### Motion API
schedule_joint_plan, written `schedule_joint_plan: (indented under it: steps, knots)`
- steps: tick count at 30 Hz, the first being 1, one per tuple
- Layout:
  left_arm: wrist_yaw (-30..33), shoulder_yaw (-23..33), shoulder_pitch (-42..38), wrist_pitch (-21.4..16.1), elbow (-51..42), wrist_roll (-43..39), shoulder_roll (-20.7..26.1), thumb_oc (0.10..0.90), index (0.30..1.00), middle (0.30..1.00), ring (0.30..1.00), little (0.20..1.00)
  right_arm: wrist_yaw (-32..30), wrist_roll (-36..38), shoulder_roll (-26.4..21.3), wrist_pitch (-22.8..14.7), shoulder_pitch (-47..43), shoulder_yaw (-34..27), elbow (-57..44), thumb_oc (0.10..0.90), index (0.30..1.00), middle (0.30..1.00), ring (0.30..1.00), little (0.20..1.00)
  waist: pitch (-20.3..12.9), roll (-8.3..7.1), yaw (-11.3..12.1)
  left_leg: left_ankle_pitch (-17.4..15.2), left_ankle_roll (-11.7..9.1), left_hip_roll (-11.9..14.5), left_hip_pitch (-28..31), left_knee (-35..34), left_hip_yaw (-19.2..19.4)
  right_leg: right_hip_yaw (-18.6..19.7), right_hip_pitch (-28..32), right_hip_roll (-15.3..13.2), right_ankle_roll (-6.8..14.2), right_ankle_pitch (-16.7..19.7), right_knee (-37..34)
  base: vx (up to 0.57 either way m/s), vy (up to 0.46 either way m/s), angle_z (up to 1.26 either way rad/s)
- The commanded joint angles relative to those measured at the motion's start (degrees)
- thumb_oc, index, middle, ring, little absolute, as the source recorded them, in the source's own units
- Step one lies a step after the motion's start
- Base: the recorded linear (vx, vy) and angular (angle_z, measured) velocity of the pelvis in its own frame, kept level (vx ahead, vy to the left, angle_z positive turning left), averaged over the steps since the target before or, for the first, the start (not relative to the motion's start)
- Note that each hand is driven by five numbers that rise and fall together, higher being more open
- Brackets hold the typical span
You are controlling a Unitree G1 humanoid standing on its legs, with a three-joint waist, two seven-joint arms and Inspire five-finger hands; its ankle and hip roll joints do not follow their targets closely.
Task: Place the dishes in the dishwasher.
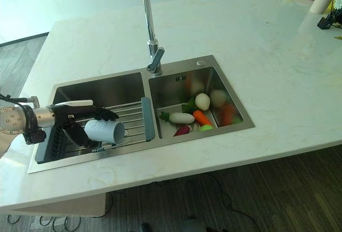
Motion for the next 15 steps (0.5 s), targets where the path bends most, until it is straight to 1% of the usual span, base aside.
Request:
schedule_joint_plan:
  steps: [1,4,7,10,15]
  knots:
    - [1.9,2.9,-6.2,-0.9,-0.3,-1.0,4.8,0.8,0.9,0.9,0.9,0.9,1.0,2.5,-2.3,-1.6,1.8,-0.9,-0.9,0.8,0.9,0.9,0.9,0.9,-2.8,1.01,-1.0,-9.5,0.6,0.1,-0.5,6.6,-3.3,-1.0,1.1,-2.3,8.1,2.6,-2.9,0.0,0.0,0.0]
    - [4.8,2.8,-6.2,-2.2,0.8,1.3,5.0,0.8,0.9,0.9,0.9,0.9,1.0,2.4,-2.4,-1.5,2.0,-0.9,-1.4,0.8,0.9,0.9,0.9,0.9,-2.9,0.92,-1.1,-9.5,0.6,0.1,-0.4,6.6,-3.3,-0.9,1.1,-2.2,8.1,2.6,-2.9,0.0,0.0,0.0]
    - [9.6,3.9,-5.0,-5.3,3.2,5.6,4.6,0.8,0.9,0.9,0.9,0.9,0.7,2.4,-2.1,-1.3,2.4,-0.6,-2.3,0.8,0.9,0.9,0.9,0.9,-2.8,0.77,-1.3,-9.6,0.7,0.1,-0.4,6.6,-3.2,-0.8,1.0,-2.3,8.1,2.6,-2.9,0.01,-0.006,-0.03]
    - [12.6,5.3,-3.2,-7.5,5.1,9.4,3.7,0.8,0.9,0.9,0.9,0.9,0.6,2.3,-1.9,-1.1,2.9,-0.4,-2.7,0.8,0.9,0.9,0.9,0.9,-2.6,0.61,-1.4,-9.7,0.7,0.1,-0.4,6.6,-3.2,-0.7,0.9,-2.3,8.2,2.7,-2.9,0.01,-0.008,-0.05]
    - [14.6,6.5,-1.5,-8.2,5.8,11.6,2.8,0.8,0.9,0.9,0.9,0.9,0.9,1.9,-1.8,-1.3,3.4,-0.7,-2.6,0.8,0.9,0.9,0.9,0.9,-2.5,0.53,-1.6,-9.7,0.7,0.1,-0.4,6.6,-3.1,-0.7,0.8,-2.3,8.2,2.6,-2.9,0.02,-0.003,-0.06]
